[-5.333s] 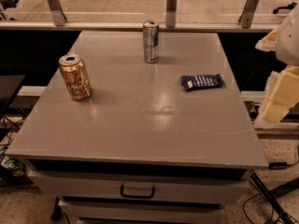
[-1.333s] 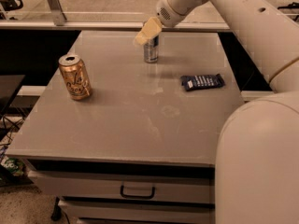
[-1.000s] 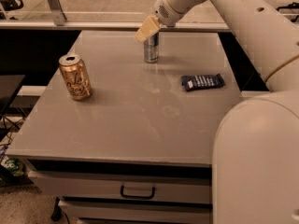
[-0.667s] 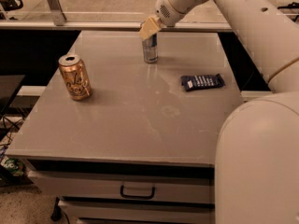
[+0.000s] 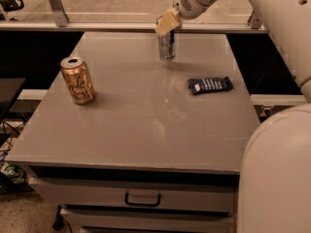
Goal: Move redbull can near rxbar blueberry
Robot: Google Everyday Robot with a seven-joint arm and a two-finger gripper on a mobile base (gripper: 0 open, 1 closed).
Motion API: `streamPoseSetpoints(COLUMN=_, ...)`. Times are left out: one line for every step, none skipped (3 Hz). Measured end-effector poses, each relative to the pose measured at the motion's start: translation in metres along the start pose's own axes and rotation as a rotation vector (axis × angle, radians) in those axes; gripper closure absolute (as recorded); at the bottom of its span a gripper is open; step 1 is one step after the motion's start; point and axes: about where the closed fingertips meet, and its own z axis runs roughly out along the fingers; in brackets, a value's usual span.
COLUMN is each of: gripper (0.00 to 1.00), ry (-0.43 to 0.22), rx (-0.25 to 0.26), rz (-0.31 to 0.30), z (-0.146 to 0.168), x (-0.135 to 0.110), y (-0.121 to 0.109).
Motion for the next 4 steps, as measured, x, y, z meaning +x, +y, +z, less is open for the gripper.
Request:
streamPoseSetpoints(gripper=1.00, ry=0.016, rx=0.025, rz=0.024, z=-0.029, x=0.017, y=-0.011)
streamPoseSetpoints(gripper=1.00, ry=0.021, rx=0.020, rz=0.094, z=-0.046, x=0.049, y=-0.027)
streamPoseSetpoints(gripper=1.00, ry=0.030, rx=0.016, rz=0.144, z=-0.054, x=0.073, y=-0.036)
streamPoseSetpoints(gripper=1.00, ry=0.037, rx=0.015, rz=0.171, z=-0.058, x=0.089, y=-0.039)
